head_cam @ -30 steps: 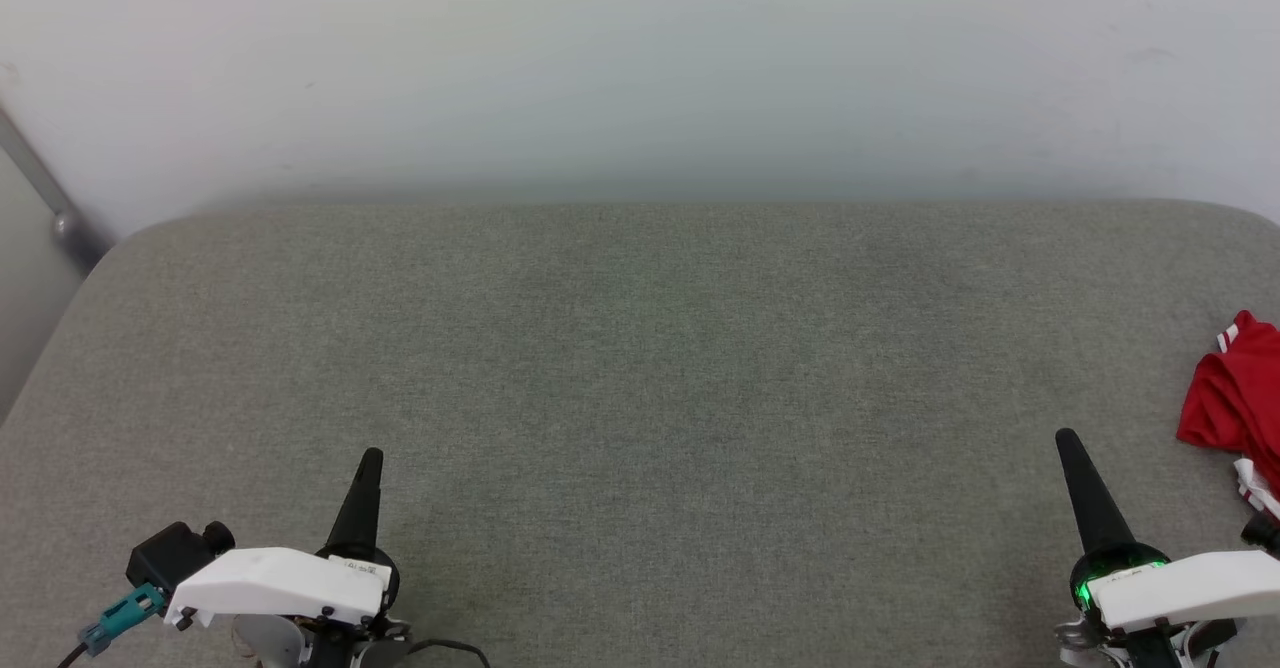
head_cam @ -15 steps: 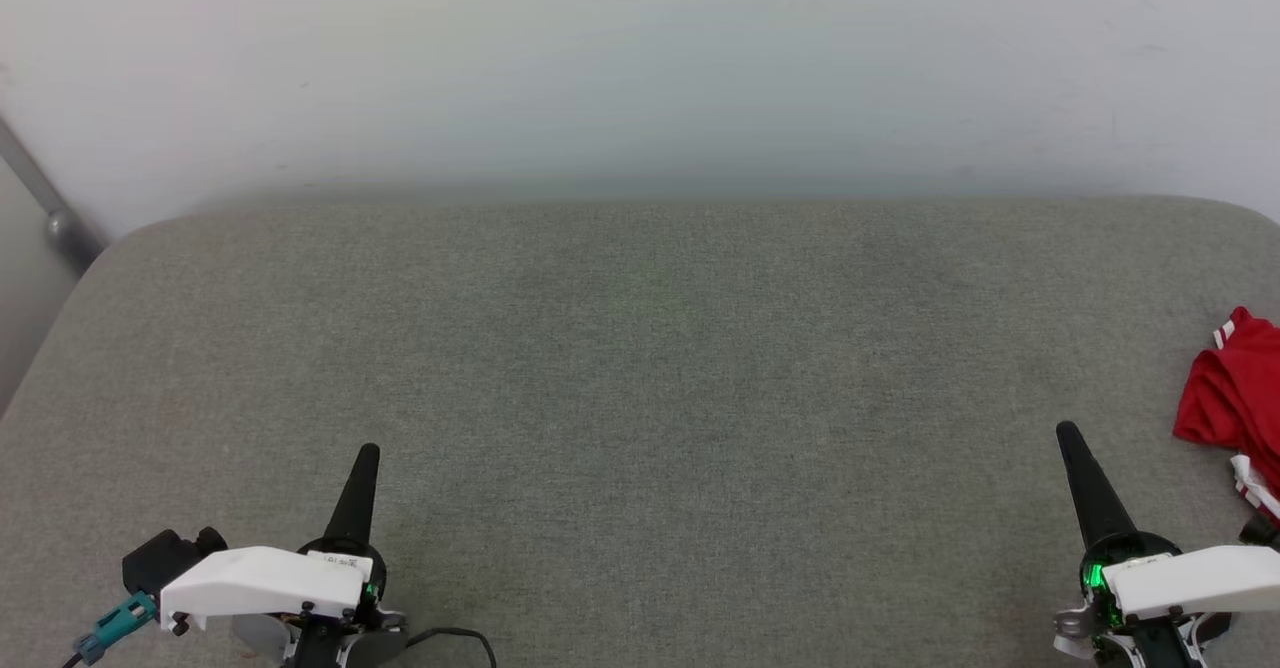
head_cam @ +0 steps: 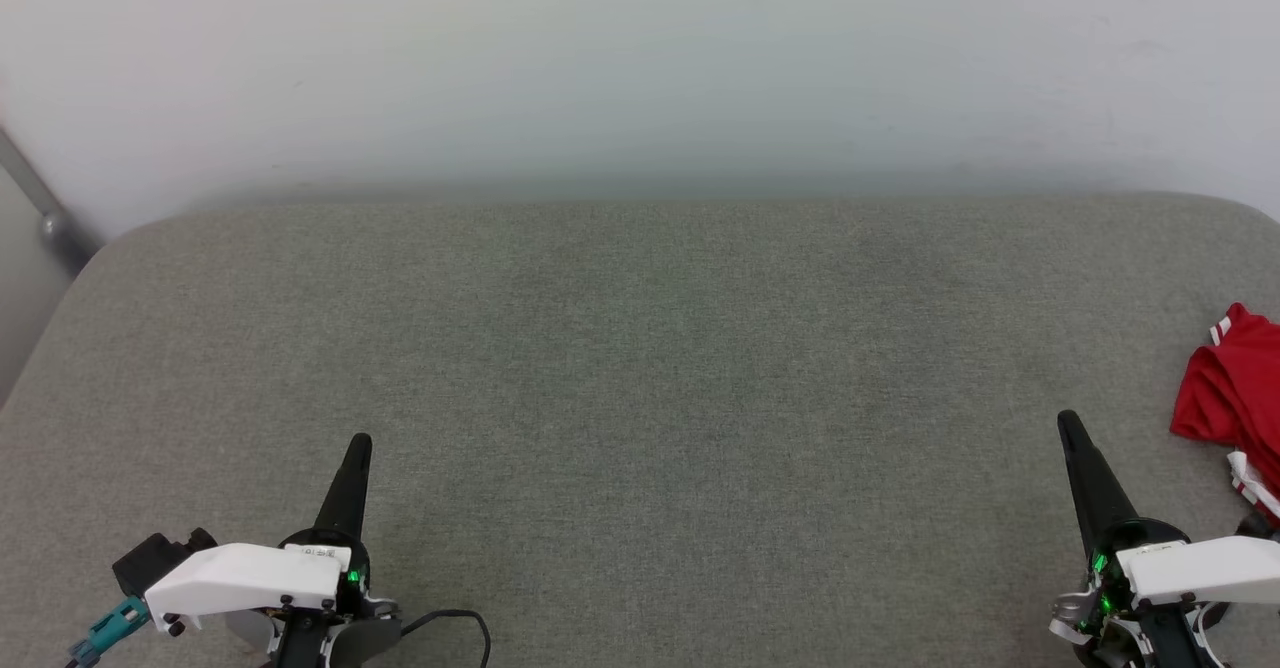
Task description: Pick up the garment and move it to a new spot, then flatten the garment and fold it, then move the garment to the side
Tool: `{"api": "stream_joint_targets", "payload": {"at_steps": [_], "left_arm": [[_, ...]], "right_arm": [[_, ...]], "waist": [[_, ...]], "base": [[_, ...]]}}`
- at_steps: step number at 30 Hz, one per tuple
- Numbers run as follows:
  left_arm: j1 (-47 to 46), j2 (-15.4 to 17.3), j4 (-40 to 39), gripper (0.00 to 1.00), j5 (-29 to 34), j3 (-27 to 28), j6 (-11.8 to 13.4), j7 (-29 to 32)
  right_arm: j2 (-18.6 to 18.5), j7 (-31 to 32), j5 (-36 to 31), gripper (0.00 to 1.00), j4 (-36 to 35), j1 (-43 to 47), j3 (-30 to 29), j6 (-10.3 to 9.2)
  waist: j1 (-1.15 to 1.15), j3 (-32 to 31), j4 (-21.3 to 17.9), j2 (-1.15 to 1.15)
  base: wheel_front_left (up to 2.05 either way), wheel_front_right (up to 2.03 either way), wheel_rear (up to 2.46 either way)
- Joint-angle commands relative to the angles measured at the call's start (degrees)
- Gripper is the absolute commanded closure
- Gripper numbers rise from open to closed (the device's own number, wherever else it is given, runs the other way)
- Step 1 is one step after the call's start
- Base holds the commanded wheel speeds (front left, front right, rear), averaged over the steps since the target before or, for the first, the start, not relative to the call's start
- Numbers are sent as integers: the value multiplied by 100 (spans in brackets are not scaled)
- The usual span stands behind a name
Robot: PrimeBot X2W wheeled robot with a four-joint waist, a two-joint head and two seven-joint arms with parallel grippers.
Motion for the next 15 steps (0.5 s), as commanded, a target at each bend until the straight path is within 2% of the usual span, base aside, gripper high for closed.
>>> {"api": "stream_joint_targets", "payload": {"at_steps": [1, 15], "left_arm": [[-100, -20, -6, 100, -115, 63, -47, 56], [-133, -141, 31, 100, -590, 266, -152, 218]], "right_arm": [[-23, 20, 167, 100, 17, -116, -11, 0], [-18, 64, 801, 100, 184, -232, -26, 0]], "waist": [[0, 2, -4, 0], [0, 18, -33, 0]], "base": [[0, 0, 0], [0, 0, 0]]}}
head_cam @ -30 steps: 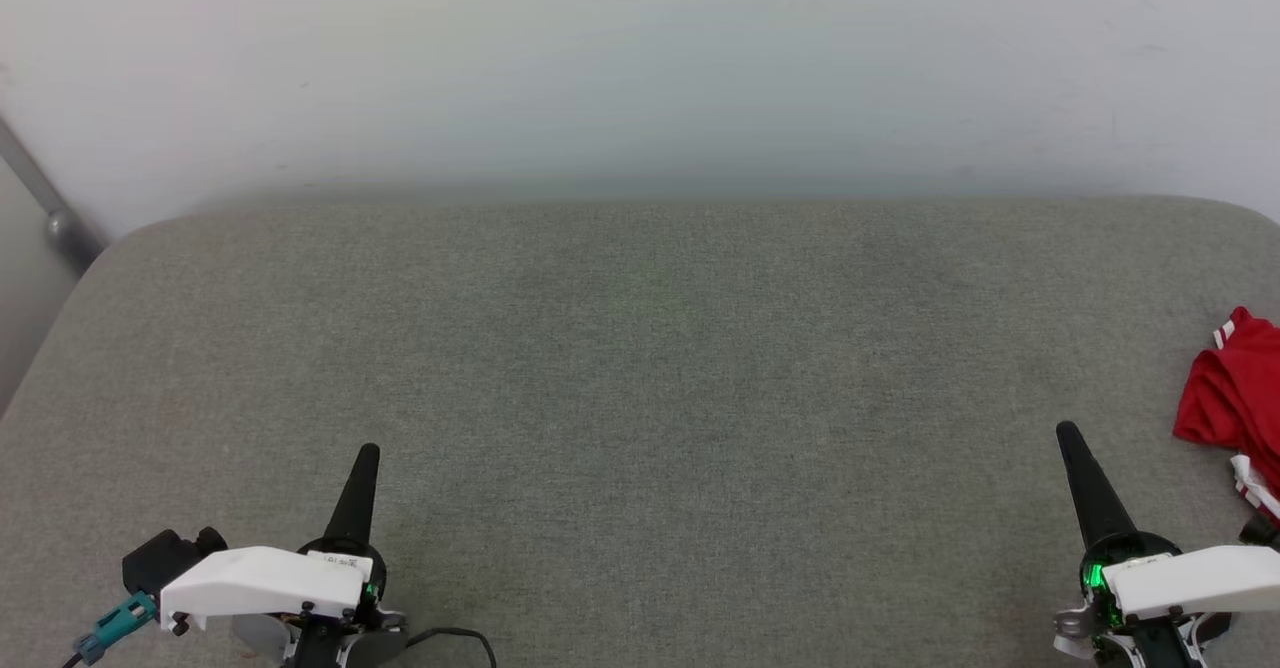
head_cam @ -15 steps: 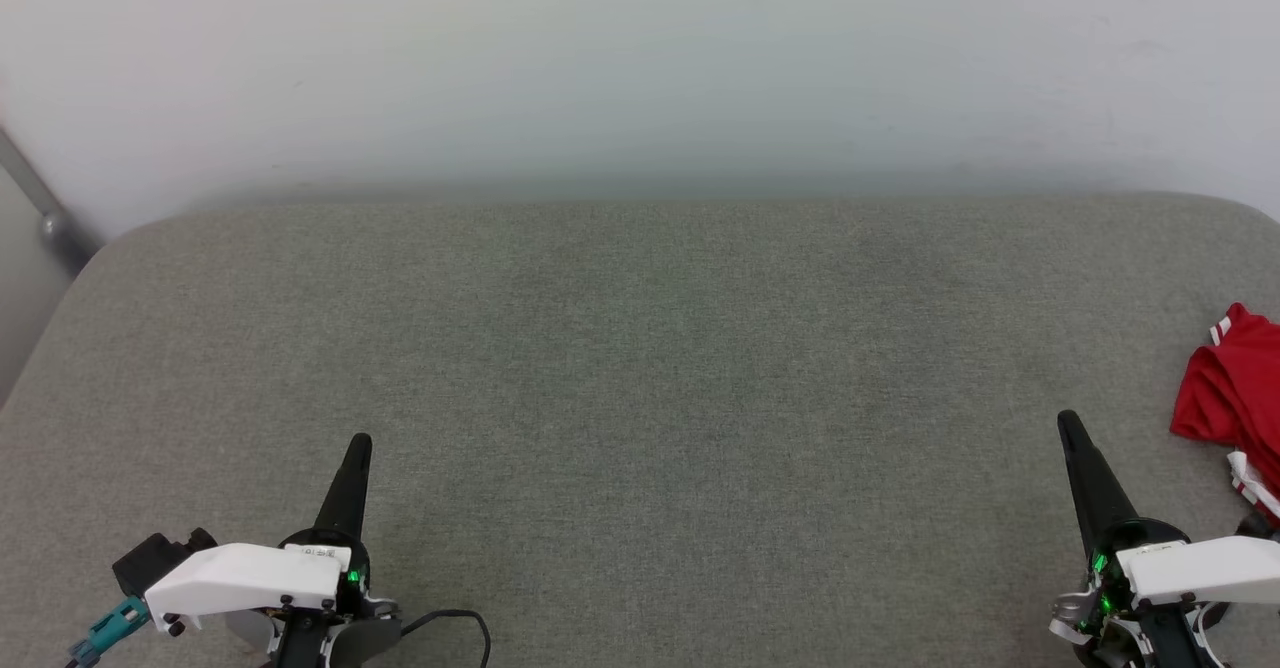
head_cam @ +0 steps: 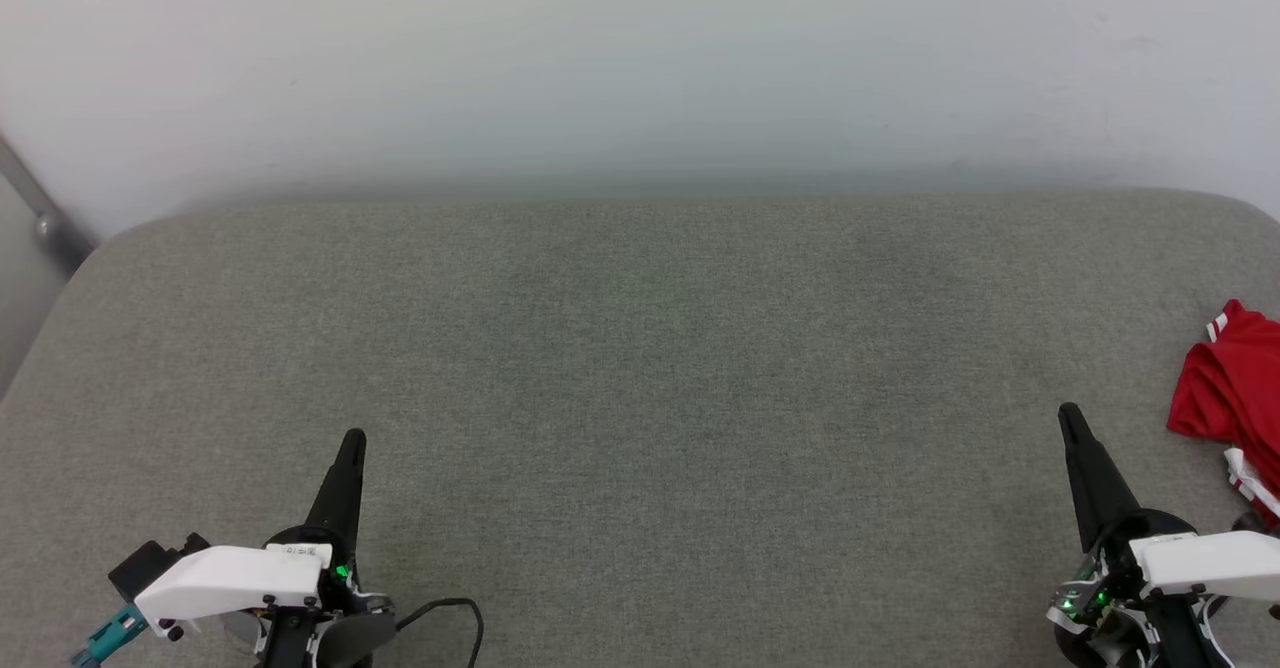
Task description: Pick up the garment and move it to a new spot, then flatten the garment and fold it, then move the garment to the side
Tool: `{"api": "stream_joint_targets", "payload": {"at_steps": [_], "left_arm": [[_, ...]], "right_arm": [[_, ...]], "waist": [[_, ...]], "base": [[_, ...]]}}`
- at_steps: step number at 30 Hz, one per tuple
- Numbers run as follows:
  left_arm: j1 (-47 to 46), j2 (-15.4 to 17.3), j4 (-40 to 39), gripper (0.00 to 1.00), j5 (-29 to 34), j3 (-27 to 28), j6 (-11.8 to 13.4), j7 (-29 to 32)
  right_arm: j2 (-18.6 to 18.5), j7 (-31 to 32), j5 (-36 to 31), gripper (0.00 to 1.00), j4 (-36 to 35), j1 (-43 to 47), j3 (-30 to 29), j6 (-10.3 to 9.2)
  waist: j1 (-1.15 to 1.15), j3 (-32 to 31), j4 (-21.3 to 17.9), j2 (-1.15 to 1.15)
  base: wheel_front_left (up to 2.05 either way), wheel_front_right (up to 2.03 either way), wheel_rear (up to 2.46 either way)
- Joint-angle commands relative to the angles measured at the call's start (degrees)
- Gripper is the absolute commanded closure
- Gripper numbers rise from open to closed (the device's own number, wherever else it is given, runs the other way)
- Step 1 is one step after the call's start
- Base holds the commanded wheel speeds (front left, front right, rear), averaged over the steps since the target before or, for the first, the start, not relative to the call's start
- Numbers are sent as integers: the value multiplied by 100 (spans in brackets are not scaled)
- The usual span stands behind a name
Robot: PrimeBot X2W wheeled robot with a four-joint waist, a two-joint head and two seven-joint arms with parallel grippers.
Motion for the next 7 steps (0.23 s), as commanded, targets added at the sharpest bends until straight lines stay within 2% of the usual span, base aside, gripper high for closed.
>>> {"api": "stream_joint_targets", "payload": {"at_steps": [1, 7], "left_arm": [[-97, -26, 1, 100, -81, 38, -48, 36], [-108, -68, 15, 100, -268, 125, -86, 105]], "right_arm": [[-18, 30, 112, 100, 22, -99, -11, 0], [-15, 41, 363, 100, 84, -147, -17, 0]], "waist": [[0, 1, -2, 0], [0, 8, -15, 0]], "base": [[0, 0, 0], [0, 0, 0]]}}
